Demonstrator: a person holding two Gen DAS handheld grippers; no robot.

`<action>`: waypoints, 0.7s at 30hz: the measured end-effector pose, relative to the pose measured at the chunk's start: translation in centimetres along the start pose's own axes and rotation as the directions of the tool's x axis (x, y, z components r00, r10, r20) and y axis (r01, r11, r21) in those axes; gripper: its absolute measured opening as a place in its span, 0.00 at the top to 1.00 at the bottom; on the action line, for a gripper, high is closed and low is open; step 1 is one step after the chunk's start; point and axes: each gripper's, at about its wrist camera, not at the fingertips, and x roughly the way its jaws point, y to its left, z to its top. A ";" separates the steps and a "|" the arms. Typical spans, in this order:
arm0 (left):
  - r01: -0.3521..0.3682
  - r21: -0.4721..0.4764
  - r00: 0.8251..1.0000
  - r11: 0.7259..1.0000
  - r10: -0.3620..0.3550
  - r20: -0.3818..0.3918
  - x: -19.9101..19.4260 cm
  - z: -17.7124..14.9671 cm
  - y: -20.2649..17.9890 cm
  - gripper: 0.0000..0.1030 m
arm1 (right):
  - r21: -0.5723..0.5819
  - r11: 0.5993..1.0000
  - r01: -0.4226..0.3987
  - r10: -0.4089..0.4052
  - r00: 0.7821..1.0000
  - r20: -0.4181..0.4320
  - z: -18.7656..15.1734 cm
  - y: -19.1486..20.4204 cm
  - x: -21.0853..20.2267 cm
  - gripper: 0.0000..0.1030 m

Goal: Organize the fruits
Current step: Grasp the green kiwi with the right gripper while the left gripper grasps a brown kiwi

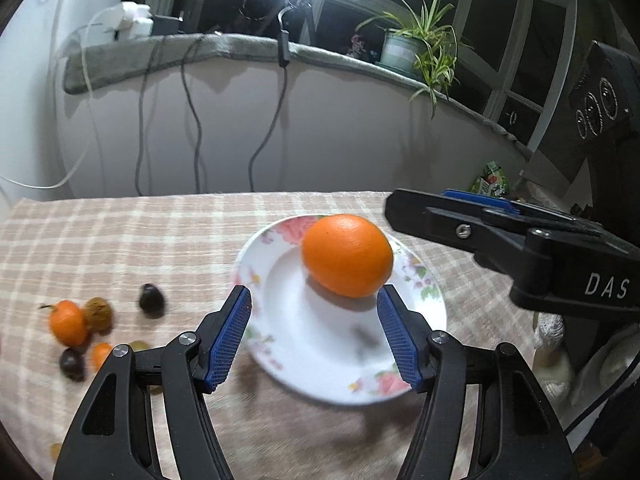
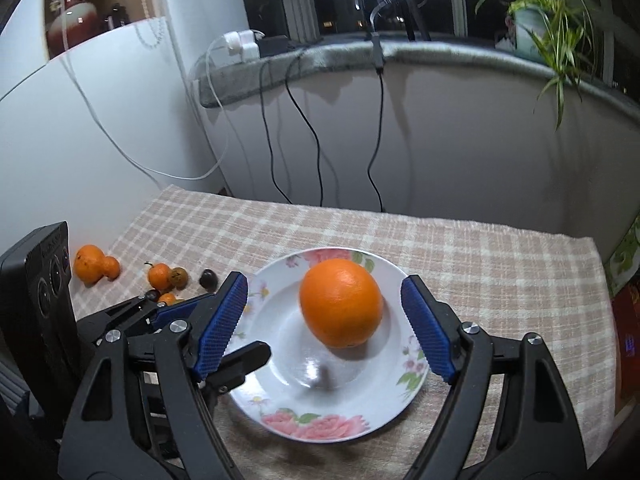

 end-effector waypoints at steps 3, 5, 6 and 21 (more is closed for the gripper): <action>-0.026 -0.008 1.000 1.000 0.026 0.016 -1.5 -0.3 0.9 0.38 | -0.018 1.000 -0.009 0.009 0.999 0.031 -0.3 1.2 -0.7 0.21; -0.049 -0.021 0.998 0.999 0.049 0.030 -2.6 -0.8 1.6 0.38 | -0.028 0.999 -0.018 0.019 0.999 0.039 -0.4 1.9 -0.9 0.21; -0.057 -0.028 0.998 0.998 0.057 0.034 -3.1 -1.0 1.9 0.38 | -0.034 0.999 -0.025 0.027 0.999 0.041 -0.5 2.3 -1.0 0.21; -0.212 -0.203 0.973 0.956 0.225 0.048 -11.4 -6.4 10.3 0.38 | -0.134 0.988 -0.083 0.085 0.996 0.009 -3.1 7.7 -0.2 0.13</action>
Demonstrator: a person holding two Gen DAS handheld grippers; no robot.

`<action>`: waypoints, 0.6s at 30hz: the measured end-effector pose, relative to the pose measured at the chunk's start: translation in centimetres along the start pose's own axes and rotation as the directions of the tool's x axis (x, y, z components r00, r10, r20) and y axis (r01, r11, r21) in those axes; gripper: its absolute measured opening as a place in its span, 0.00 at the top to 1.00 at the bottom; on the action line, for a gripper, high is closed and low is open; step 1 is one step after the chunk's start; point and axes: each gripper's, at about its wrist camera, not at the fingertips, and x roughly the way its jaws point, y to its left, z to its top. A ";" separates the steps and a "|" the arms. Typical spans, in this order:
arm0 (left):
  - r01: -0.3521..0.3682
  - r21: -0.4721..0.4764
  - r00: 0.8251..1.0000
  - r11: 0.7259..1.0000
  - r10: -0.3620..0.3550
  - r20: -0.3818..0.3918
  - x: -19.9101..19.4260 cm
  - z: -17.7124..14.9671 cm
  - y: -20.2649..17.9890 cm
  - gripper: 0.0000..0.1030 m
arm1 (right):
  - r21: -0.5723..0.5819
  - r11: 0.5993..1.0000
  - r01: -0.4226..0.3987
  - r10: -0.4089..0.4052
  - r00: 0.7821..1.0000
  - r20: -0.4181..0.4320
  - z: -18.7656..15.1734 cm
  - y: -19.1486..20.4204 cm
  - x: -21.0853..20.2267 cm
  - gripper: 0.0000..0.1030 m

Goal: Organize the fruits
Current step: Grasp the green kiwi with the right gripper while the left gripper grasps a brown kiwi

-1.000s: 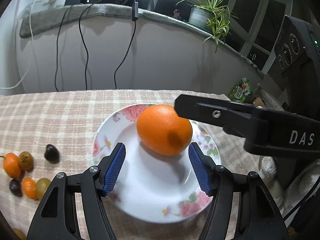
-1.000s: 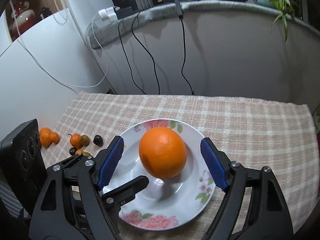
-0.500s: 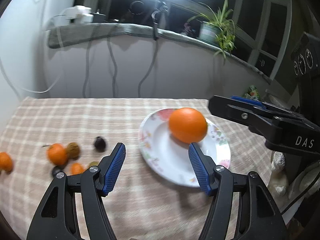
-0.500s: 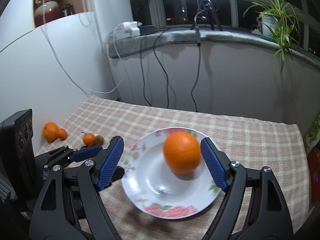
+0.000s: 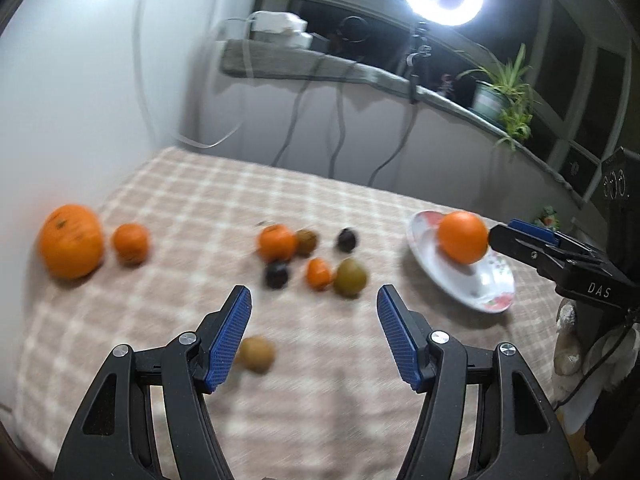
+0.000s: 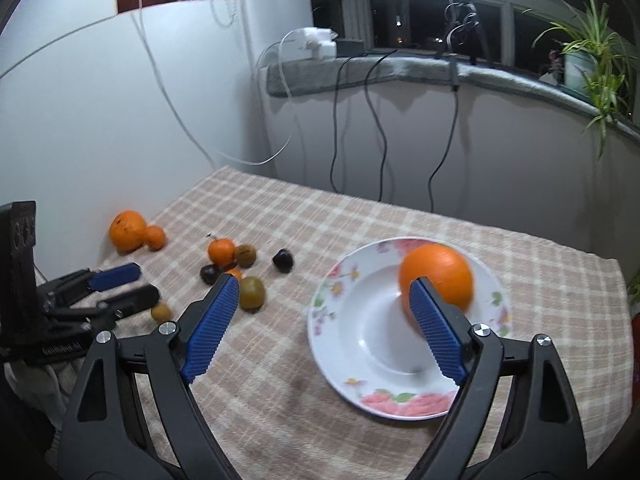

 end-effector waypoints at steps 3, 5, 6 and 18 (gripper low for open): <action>-0.028 -0.023 1.000 0.999 0.027 -0.015 -0.3 -1.0 1.6 0.39 | -0.020 0.999 -0.031 0.031 0.999 -0.028 -0.5 1.1 1.0 0.13; -0.041 -0.040 0.999 0.998 0.040 -0.031 -0.3 -1.7 2.4 0.42 | -0.032 0.998 -0.053 0.051 0.997 -0.050 -0.7 1.8 1.7 0.14; -0.044 -0.050 0.998 0.998 0.042 -0.038 -0.2 -2.0 2.8 0.45 | -0.041 0.997 -0.061 0.059 0.997 -0.057 -0.8 2.2 2.0 0.15; -0.023 -0.039 0.996 0.999 0.020 -0.084 1.1 -3.3 3.2 0.63 | -0.124 0.980 -0.156 0.123 0.963 -0.240 -0.7 5.8 8.5 0.52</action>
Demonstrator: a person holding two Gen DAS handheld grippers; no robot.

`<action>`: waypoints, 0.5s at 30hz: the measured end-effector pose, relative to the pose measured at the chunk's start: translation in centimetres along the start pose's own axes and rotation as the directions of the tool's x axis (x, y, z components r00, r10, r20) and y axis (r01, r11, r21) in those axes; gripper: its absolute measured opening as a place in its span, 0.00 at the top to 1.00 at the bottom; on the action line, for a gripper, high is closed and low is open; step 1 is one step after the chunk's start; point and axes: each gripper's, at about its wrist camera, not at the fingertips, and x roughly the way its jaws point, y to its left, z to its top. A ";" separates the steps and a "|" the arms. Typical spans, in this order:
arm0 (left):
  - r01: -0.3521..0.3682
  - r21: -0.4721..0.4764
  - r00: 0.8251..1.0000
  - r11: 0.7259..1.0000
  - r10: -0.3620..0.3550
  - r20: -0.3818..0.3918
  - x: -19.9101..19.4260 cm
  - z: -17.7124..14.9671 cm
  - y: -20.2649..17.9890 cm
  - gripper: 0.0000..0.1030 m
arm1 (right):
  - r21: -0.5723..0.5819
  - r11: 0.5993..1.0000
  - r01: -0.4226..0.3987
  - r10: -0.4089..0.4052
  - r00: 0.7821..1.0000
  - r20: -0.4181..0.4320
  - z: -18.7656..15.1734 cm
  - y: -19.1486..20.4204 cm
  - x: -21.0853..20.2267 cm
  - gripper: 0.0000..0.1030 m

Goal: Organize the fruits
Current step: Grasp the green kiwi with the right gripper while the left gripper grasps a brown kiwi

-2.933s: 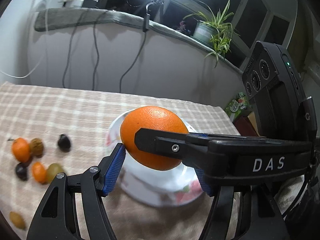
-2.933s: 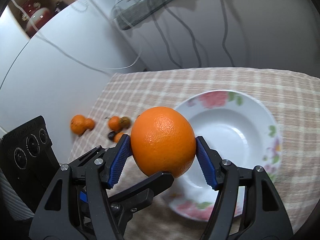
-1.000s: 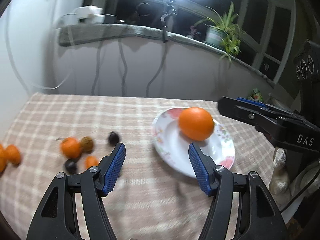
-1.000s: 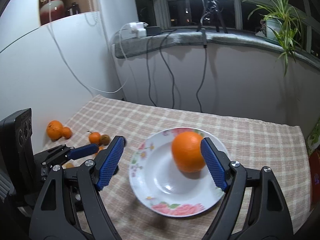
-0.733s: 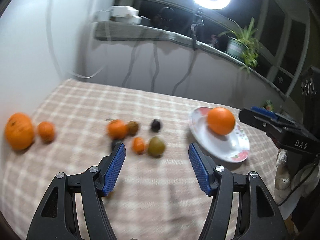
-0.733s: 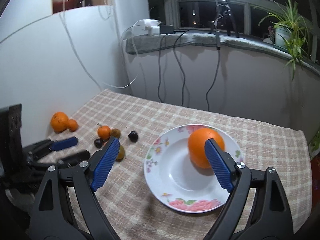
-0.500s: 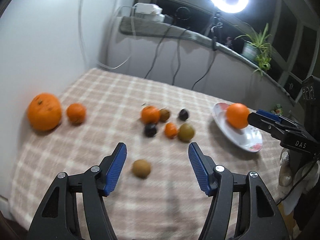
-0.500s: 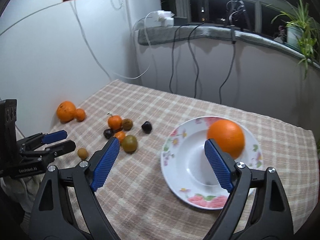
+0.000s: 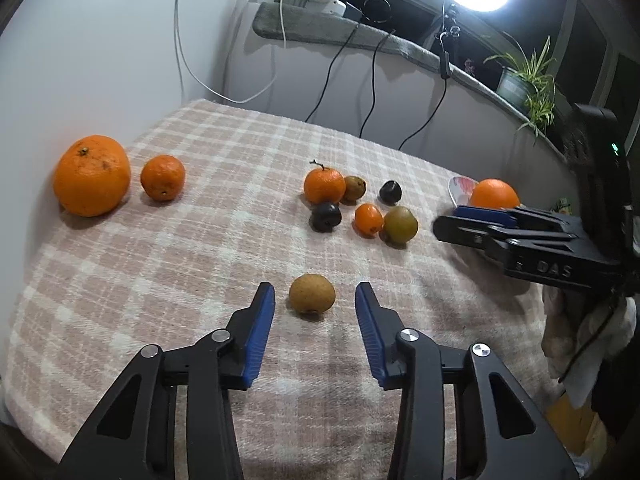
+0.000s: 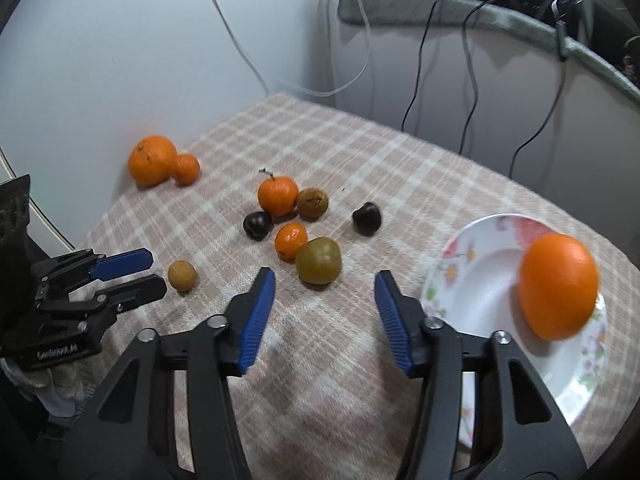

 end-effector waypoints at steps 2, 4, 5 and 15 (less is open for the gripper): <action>0.001 0.004 1.000 1.000 -0.001 -0.009 0.4 0.0 0.0 0.63 | -0.014 1.000 -0.002 0.002 1.000 -0.013 0.2 0.3 0.7 0.52; 0.006 0.002 1.000 1.000 -0.006 -0.019 0.9 0.0 0.0 0.65 | -0.027 1.000 0.001 -0.002 1.000 -0.029 0.5 0.6 1.6 0.53; 0.007 0.004 1.000 1.000 -0.007 -0.023 1.0 -0.1 0.0 0.65 | -0.032 0.999 0.004 -0.005 0.999 -0.036 0.6 0.7 1.9 0.54; 0.002 0.004 0.999 1.000 -0.002 -0.033 1.4 -0.2 0.2 0.72 | -0.059 0.998 0.022 -0.027 0.996 -0.082 0.9 1.0 4.1 0.59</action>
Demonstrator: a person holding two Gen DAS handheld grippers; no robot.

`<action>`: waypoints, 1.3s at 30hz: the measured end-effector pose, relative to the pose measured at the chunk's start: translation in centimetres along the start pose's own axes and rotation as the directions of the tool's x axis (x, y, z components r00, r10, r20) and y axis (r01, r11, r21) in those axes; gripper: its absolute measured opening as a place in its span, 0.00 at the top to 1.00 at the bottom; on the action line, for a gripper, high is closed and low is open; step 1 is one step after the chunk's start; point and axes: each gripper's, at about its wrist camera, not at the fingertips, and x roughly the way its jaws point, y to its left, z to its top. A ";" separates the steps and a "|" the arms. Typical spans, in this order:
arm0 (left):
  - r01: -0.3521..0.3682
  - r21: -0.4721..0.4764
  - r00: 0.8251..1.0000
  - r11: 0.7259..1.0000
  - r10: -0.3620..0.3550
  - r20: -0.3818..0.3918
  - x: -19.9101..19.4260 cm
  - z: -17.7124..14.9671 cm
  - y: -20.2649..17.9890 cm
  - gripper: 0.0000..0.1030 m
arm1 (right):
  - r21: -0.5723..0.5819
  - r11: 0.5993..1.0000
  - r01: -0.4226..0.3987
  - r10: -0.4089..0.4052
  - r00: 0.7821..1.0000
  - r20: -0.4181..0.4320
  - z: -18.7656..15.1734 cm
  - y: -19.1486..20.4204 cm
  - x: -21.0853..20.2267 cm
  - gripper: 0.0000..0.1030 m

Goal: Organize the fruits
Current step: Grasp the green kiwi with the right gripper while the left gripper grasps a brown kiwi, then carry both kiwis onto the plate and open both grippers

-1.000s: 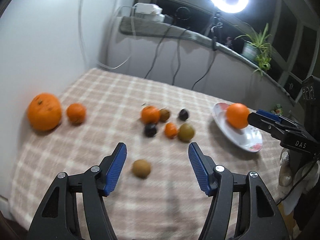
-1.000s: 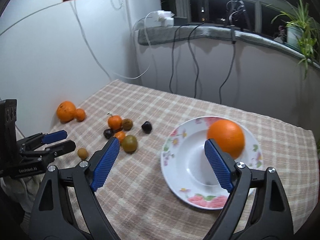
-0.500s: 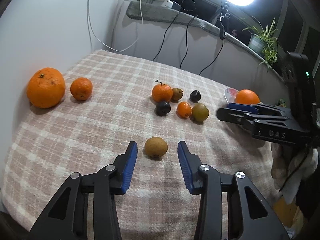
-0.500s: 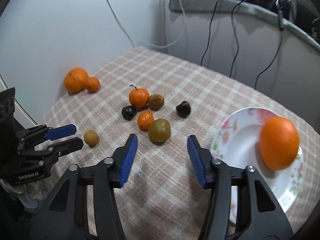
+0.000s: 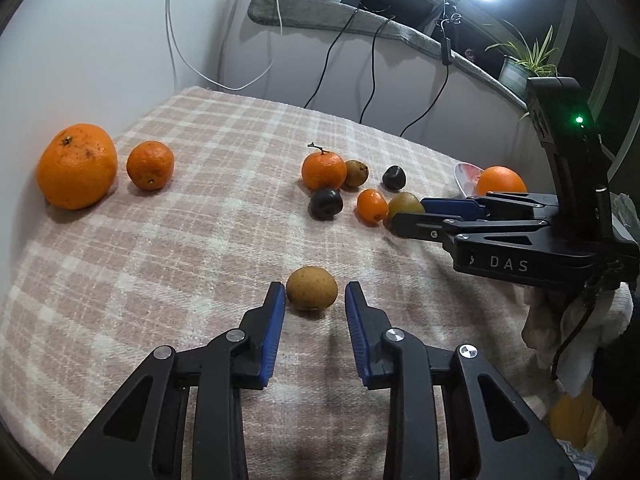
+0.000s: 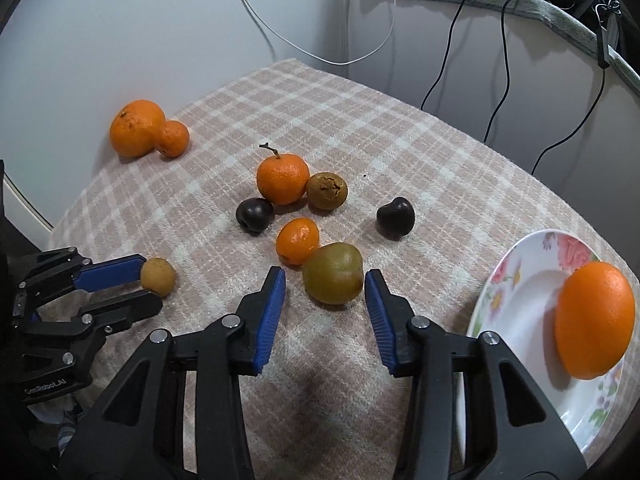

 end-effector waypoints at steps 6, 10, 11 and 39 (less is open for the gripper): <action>-0.007 0.003 1.000 1.000 0.007 0.002 0.1 0.0 -0.1 0.76 | 0.000 1.000 0.017 -0.017 1.000 -0.016 0.1 -0.2 0.6 0.65; -0.011 0.006 1.000 1.000 0.011 0.008 0.2 0.0 -0.2 0.76 | 0.010 1.000 0.011 -0.011 1.000 -0.018 0.1 -0.4 0.7 0.69; -0.013 0.007 1.000 1.000 0.013 0.008 0.2 0.0 -0.2 0.76 | 0.011 1.000 0.011 -0.010 1.000 -0.017 0.1 -0.4 0.6 0.70; 0.025 0.043 0.997 0.999 -0.028 0.072 -1.4 2.2 -3.4 0.76 | 0.089 0.996 -0.026 0.017 0.994 0.110 -1.8 -2.5 -6.2 0.71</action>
